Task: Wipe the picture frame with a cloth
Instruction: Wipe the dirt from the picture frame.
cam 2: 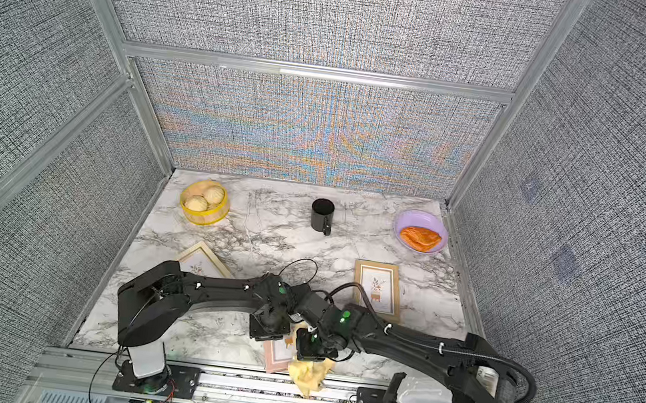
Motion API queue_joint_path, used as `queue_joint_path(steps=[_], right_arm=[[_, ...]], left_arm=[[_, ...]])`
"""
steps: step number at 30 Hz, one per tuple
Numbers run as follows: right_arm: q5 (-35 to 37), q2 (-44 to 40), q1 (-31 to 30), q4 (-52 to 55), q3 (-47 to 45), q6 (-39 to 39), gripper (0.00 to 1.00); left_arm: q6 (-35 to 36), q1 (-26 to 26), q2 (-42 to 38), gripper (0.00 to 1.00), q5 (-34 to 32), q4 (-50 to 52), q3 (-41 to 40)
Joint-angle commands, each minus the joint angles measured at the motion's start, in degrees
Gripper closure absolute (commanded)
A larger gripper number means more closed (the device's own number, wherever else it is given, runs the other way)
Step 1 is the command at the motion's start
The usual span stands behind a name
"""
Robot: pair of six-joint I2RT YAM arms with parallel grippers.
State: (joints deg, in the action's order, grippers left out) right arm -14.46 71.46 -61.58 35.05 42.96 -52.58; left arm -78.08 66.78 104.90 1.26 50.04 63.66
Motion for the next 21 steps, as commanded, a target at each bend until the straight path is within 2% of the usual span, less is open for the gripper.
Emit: queue_joint_path(steps=[1,4,9,15,21], right_arm=[[5.9,-4.33,-0.61,-0.61,-0.1,1.08,1.0],[8.26,-7.94,-1.5,0.78,-0.62,1.31,1.0],[11.14,-10.81,-1.74,1.94,-0.25,1.81,1.0],[10.72,-10.51,-1.49,-1.61,-2.45,-1.05,1.0],[12.49,-17.23,1.13,-8.85,-11.03,-7.95,1.0]], left_arm=[[-0.45,0.71,-0.14,1.0,-2.66,-7.37,-3.39],[-1.0,0.71,-2.88,1.0,-5.74,-10.92,-5.22],[-3.02,0.36,-3.47,1.0,-11.73,-10.51,-3.59],[-3.47,-0.33,-4.81,1.0,-13.85,-15.84,-4.52],[-2.71,-1.22,-3.54,1.0,-13.84,-17.03,-3.39]])
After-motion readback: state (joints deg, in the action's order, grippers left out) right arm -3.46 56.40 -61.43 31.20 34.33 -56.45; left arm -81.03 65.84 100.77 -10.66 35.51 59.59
